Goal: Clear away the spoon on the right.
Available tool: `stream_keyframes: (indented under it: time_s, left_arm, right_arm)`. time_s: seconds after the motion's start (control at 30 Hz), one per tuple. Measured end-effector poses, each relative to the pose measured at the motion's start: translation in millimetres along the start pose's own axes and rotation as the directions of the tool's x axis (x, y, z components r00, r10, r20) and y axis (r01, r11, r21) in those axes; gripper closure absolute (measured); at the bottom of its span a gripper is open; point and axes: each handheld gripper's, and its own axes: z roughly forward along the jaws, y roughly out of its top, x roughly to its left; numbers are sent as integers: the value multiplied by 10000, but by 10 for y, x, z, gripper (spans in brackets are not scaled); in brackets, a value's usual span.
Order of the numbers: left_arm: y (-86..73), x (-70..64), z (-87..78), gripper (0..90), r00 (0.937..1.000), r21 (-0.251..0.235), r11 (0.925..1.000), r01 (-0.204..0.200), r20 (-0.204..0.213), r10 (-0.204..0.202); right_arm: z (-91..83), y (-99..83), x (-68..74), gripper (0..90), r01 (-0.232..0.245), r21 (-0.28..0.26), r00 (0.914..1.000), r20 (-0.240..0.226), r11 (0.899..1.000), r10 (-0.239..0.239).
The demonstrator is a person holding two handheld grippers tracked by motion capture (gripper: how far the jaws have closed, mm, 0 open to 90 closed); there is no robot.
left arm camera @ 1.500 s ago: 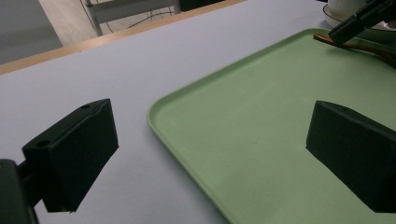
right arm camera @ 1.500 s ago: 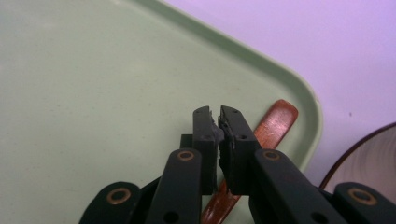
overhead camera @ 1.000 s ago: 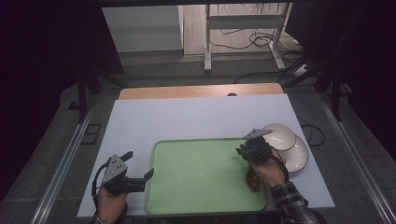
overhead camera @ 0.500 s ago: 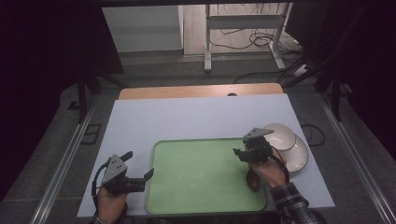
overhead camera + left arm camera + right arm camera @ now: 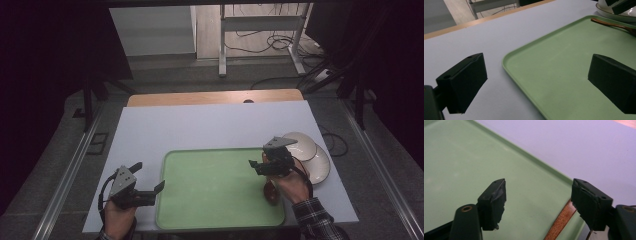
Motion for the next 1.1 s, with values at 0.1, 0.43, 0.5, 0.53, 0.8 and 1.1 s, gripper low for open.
stream_keyframes:
  time_s: [0.1,0.43,0.5,0.53,0.8,1.1]
  left_arm:
    - [0,0,0,21,10000,0,10000,0,2,0]
    - [-1,-3,3,21,10000,-13,10000,20,2,-20]
    - [-1,-3,3,21,10000,-11,10000,23,-1,-23]
    - [-1,-3,3,21,10000,-11,10000,23,-1,-23]
    - [-1,-6,6,21,10000,-11,10000,13,11,-13]
    - [-2,-9,10,20,10000,-18,10000,24,51,-24]
  right_arm:
    - [-21,9,9,232,-9,-86,10000,-79,10000,9]
    - [-167,22,25,150,76,-473,9998,-182,9989,-85]
    - [-193,20,22,137,33,-522,9997,-220,9986,-45]
    - [-203,19,24,134,1,-536,9997,-229,9986,-13]
    - [-264,-2,12,106,41,-550,9997,-219,9985,-53]
    - [-408,-61,-21,67,-137,-757,9998,-122,9970,128]
